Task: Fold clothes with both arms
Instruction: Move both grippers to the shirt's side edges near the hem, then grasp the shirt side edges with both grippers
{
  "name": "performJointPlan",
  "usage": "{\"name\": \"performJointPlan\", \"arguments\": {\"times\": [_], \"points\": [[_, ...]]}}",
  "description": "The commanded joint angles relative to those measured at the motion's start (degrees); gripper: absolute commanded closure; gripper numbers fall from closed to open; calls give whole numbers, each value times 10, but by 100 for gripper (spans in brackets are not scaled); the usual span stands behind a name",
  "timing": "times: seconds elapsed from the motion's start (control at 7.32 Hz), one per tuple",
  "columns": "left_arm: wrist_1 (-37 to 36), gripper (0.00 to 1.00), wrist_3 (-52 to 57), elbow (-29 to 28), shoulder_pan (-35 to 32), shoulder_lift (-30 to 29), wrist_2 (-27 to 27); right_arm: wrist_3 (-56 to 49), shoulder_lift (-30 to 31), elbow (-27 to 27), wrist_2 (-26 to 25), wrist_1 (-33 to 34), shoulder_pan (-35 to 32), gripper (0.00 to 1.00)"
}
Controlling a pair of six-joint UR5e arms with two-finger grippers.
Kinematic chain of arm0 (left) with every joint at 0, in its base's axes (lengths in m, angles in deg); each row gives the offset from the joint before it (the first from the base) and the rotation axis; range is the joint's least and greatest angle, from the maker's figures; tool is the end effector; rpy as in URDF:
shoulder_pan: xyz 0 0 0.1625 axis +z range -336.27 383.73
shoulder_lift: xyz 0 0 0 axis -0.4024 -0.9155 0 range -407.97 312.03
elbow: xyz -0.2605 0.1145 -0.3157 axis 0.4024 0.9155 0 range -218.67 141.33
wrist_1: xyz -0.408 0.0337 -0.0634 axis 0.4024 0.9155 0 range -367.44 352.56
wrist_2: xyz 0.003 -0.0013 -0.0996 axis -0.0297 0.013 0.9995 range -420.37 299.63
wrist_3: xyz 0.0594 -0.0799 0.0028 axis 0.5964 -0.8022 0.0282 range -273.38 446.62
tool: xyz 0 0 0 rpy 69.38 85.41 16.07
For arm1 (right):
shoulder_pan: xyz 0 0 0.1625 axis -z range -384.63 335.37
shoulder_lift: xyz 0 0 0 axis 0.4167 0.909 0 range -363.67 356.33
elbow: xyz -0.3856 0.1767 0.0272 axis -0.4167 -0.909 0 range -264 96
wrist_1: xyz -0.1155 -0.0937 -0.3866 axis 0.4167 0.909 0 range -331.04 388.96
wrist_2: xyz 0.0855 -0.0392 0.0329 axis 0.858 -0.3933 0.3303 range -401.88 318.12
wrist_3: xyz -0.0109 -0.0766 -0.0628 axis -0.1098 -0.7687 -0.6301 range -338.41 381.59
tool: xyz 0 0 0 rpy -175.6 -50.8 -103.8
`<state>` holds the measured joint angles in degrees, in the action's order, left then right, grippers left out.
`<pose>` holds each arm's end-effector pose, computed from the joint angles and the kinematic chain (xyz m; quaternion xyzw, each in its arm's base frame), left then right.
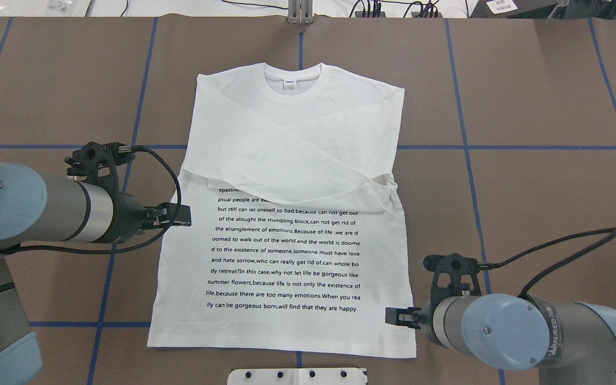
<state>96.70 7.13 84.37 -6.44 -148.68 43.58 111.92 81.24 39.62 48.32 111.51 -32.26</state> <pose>0.3749 -0.3444 0.2759 0.0673 0.4874 -0.0904 0.8659 -0.4628 -0.1962 0.3378 0.0234 -0.3913 0.0631 0.9178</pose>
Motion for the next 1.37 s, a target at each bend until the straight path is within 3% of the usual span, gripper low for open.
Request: {"name": "performJointPlan", "arguments": {"times": [0.0,0.55,0.82,1.23], "points": [[0,1,0,4,0,4,0,26,12,-3,-18,-16,35,1],[0,1,0,10,0,3,1,40,4,-30,-12,-18,50,6],[0,1,0,10,0,3,1,42,2,-32,-11,-17,60,23],[0,1,0,10,0,2,1,41,-8,-42,-10,-17,63,35]]}}
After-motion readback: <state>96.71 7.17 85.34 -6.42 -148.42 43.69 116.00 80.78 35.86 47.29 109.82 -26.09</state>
